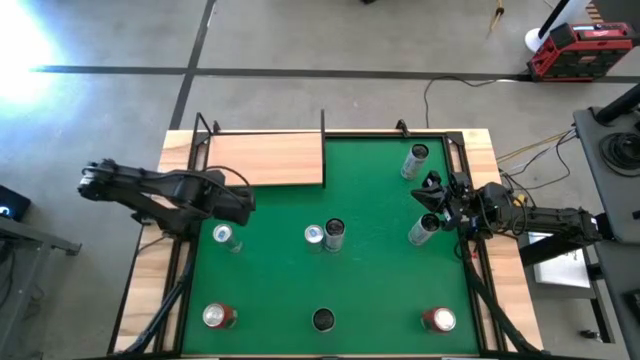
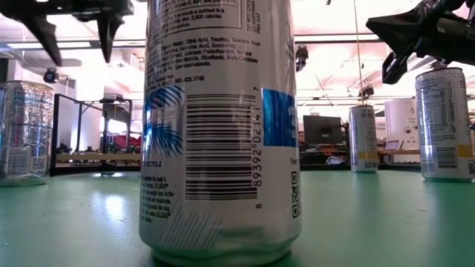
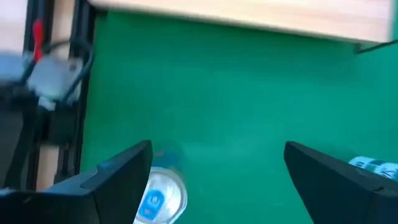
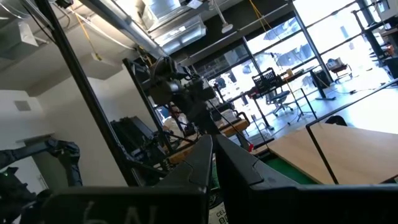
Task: Place canned beverage on shelf
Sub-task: Put the left blue soda can on the shelf
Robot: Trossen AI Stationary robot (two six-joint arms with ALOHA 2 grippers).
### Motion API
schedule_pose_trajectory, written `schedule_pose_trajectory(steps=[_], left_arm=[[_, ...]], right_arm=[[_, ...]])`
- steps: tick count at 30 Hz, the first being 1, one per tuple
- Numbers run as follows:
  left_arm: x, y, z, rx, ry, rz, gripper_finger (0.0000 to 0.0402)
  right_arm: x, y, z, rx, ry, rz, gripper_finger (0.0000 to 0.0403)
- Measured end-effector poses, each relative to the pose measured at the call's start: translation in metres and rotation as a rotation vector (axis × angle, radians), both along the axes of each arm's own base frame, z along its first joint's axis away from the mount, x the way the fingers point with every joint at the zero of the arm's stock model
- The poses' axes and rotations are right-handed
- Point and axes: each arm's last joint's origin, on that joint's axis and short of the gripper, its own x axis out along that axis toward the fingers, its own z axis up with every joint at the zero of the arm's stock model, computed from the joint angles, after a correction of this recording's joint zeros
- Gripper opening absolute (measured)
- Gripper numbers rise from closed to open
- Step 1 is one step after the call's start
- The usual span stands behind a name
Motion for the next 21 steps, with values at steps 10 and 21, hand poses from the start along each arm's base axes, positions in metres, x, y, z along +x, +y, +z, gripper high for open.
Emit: schedule_pose_trajectory(steps=[10, 21], left_arm=[[-0.005, -0.004, -0.019, -0.181, 0.048, 0.189, 0.0348], [-0.005, -0.006, -0.029, -0.232, 0.039, 0.295, 0.0348]], right_arm=[[0.000, 0.000, 0.000, 0.000, 0.000, 0.000, 0.0013], [0.000, 0.000, 0.000, 0.000, 0.000, 0.000, 0.0013]])
